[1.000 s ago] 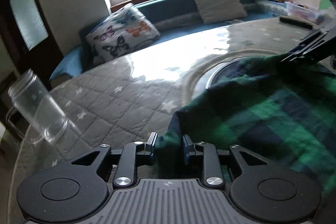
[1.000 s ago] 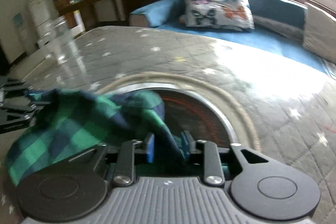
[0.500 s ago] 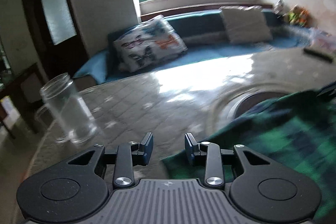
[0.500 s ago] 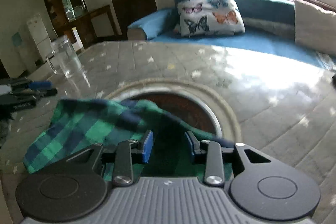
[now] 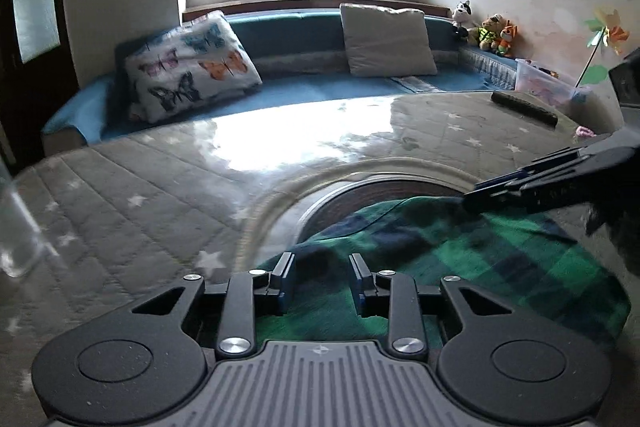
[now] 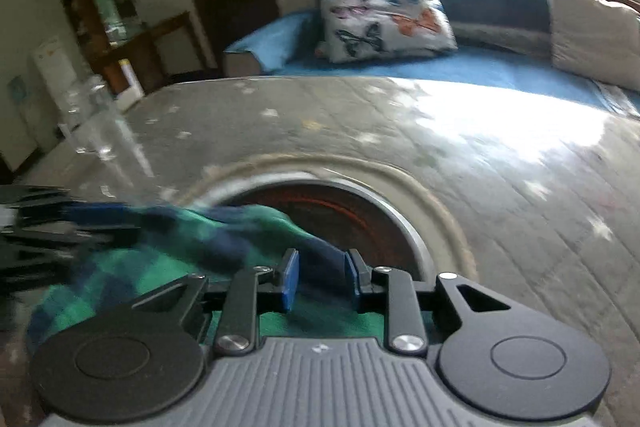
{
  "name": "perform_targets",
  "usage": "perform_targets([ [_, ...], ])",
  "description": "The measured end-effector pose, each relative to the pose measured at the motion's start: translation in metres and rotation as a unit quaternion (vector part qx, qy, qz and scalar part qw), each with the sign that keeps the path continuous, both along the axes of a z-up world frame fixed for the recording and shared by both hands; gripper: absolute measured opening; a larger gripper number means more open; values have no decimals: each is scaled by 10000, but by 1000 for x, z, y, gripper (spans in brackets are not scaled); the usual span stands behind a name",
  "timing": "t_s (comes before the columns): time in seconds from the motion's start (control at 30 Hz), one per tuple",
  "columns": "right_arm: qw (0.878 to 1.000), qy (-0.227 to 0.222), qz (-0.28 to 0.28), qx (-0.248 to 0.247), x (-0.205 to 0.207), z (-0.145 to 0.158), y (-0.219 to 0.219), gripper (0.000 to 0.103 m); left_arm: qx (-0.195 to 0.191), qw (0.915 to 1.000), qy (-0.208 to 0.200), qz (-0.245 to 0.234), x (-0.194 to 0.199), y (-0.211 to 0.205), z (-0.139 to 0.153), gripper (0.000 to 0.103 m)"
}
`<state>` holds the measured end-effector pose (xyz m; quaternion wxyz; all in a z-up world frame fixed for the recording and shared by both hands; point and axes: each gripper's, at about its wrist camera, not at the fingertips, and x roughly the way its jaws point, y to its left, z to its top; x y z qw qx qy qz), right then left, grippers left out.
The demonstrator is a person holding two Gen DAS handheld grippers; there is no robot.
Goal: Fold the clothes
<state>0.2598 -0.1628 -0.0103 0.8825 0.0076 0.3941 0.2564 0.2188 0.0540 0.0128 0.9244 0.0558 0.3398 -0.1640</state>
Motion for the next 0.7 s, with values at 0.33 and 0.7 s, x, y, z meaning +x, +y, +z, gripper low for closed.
perform_targets([
  [0.33,9991,87,347,-231,19,-20,48,24,-59,9986,426,312,37,3,-30,31],
  [0.7,9961,-146,770,-406,-15,2,54,25,-269,9985,267,383,13,21,-11,31],
])
